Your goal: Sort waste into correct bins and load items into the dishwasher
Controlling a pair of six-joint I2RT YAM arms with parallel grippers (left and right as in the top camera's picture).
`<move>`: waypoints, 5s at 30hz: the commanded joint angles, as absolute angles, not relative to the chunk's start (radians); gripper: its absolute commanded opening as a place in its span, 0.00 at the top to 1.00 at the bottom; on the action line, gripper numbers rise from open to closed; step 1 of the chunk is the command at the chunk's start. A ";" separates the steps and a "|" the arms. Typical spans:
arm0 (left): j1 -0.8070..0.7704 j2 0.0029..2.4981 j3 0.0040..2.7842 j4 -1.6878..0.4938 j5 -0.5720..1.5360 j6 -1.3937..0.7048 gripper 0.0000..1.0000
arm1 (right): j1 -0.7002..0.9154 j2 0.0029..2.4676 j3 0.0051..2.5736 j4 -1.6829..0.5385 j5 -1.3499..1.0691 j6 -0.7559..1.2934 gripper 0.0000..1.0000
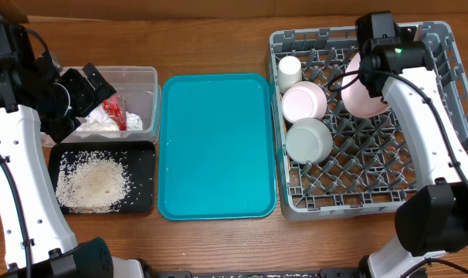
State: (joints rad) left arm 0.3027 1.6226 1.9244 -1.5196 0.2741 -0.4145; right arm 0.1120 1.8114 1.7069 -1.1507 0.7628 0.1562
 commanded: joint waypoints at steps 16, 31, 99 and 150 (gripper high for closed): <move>0.302 1.621 1.937 -1.518 0.281 -0.396 0.00 | 0.123 1.810 1.706 -1.006 0.415 0.073 0.88; 0.302 1.621 1.937 -1.518 0.281 -0.396 0.00 | 0.126 1.806 1.718 -0.863 0.387 -0.009 0.35; 0.302 1.621 1.937 -1.518 0.281 -0.396 0.00 | 0.196 1.522 1.767 -0.956 -0.047 -0.001 0.00; 0.301 1.621 1.937 -1.518 0.281 -0.396 0.00 | 0.100 0.001 0.174 0.102 -0.043 0.212 0.00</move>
State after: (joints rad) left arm 0.3027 1.6226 1.9244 -1.5196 0.2741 -0.4145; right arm 0.1051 0.0444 0.2382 0.0601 -0.0471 0.1837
